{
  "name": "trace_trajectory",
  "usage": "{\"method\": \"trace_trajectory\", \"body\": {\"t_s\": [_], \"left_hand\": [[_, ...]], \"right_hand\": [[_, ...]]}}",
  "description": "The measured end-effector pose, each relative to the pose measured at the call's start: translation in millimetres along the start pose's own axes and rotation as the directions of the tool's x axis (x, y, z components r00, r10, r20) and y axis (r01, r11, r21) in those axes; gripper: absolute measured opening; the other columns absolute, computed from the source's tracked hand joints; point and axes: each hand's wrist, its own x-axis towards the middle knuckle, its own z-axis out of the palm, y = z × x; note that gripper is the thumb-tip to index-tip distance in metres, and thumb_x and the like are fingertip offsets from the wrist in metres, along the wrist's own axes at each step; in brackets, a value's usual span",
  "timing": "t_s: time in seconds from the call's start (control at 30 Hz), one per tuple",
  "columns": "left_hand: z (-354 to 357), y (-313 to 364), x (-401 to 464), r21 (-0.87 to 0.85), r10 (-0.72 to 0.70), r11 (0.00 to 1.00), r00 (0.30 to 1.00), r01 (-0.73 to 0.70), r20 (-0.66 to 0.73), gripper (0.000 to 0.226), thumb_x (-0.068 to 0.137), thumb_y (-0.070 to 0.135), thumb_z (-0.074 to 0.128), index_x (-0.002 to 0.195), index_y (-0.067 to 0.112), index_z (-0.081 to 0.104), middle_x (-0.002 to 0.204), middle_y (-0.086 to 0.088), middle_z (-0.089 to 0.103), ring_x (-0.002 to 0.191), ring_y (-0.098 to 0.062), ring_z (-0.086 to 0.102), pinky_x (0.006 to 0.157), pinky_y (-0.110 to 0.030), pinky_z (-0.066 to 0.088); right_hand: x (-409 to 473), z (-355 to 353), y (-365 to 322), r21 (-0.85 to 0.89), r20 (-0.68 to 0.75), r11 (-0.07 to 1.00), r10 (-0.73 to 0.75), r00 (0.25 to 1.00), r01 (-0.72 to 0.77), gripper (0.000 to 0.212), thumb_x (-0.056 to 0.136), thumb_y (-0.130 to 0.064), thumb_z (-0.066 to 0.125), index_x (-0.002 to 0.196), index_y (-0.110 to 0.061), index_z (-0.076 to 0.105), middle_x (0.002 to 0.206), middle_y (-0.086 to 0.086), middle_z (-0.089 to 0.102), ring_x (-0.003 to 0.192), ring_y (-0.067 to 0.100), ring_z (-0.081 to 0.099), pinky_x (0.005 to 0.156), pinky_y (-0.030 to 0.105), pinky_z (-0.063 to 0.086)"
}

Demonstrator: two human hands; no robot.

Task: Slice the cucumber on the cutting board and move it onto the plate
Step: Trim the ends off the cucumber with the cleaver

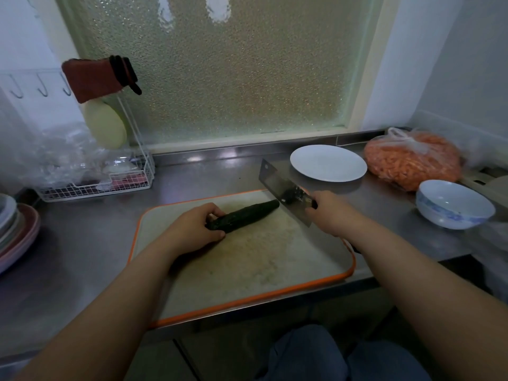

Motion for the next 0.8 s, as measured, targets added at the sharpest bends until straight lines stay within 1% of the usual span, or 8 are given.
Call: {"method": "trace_trajectory", "body": {"t_s": [0.13,0.3,0.4,0.47,0.53,0.63,0.73,0.8], "left_hand": [[1,-1,0,-0.026,-0.007,1.0,1.0,0.007,0.0,0.034,0.079,0.024,0.074,0.109,0.028,0.059,0.104,-0.001,0.059,0.093,-0.018,0.057,0.077,-0.023,0.038],[3,-2,0,-0.054,-0.005,0.999,1.0,0.004,-0.014,0.034,0.078,0.022,0.075,0.108,0.027,0.06,0.102,0.0,0.059,0.089,-0.017,0.058,0.075,-0.022,0.037],[4,-3,0,-0.059,-0.003,0.998,1.0,0.002,-0.014,0.034,0.078,0.022,0.075,0.108,0.027,0.06,0.103,0.0,0.06,0.09,-0.017,0.059,0.075,-0.023,0.038],[4,-5,1,-0.055,-0.006,0.998,1.0,0.005,-0.017,0.034,0.077,0.023,0.076,0.106,0.029,0.06,0.104,-0.001,0.061,0.09,-0.017,0.059,0.076,-0.023,0.039],[4,-6,1,-0.057,-0.008,0.998,1.0,0.007,-0.01,0.033,0.077,0.024,0.075,0.105,0.03,0.059,0.106,-0.001,0.06,0.09,-0.017,0.059,0.076,-0.024,0.039],[2,-6,1,-0.048,-0.003,0.999,1.0,0.004,0.012,0.033,0.08,0.024,0.074,0.108,0.03,0.058,0.106,0.0,0.059,0.093,-0.017,0.057,0.077,-0.024,0.038],[-1,-6,-1,-0.015,0.006,1.0,1.0,-0.006,0.021,0.036,0.081,0.023,0.072,0.113,0.026,0.057,0.104,0.003,0.056,0.098,-0.018,0.055,0.079,-0.024,0.037],[-3,-6,-2,0.025,0.016,1.0,0.999,-0.017,0.029,0.037,0.083,0.022,0.071,0.116,0.024,0.055,0.105,0.004,0.054,0.099,-0.016,0.054,0.079,-0.023,0.035]], "right_hand": [[0,1,-5,-0.028,0.039,1.0,-0.008,0.999,0.009,0.01,0.092,-0.017,0.048,0.093,-0.011,0.056,0.082,0.009,0.054,0.061,0.021,0.049,0.057,0.029,0.039],[-3,-2,-19,-0.081,0.053,0.997,0.001,0.999,0.004,0.011,0.094,-0.02,0.043,0.089,-0.013,0.049,0.073,0.001,0.044,0.055,0.013,0.04,0.056,0.029,0.038],[-4,3,-25,-0.149,0.089,0.989,0.029,0.996,-0.016,0.013,0.095,-0.019,0.045,0.096,-0.009,0.053,0.071,0.001,0.04,0.055,0.013,0.039,0.05,0.027,0.036],[-5,9,-27,-0.198,0.108,0.98,0.053,0.993,-0.031,0.018,0.093,-0.014,0.048,0.108,-0.007,0.057,0.075,0.003,0.044,0.06,0.017,0.045,0.052,0.027,0.038],[-5,10,-27,-0.214,0.112,0.976,0.056,0.992,-0.031,0.018,0.093,-0.013,0.048,0.108,-0.008,0.056,0.08,0.005,0.047,0.069,0.021,0.048,0.058,0.03,0.04],[-3,3,-21,-0.104,0.127,0.993,0.072,0.989,-0.059,0.014,0.094,-0.022,0.048,0.096,-0.009,0.053,0.074,0.006,0.05,0.058,0.018,0.047,0.049,0.027,0.039],[5,-4,-4,0.006,0.117,0.99,0.138,0.983,-0.14,0.02,0.091,-0.016,0.047,0.102,-0.004,0.058,0.067,0.012,0.055,0.05,0.024,0.05,0.047,0.027,0.042],[10,-6,8,0.061,0.134,0.981,0.176,0.975,-0.185,0.022,0.091,-0.011,0.045,0.107,-0.005,0.058,0.071,0.017,0.059,0.053,0.026,0.052,0.047,0.029,0.043]]}}
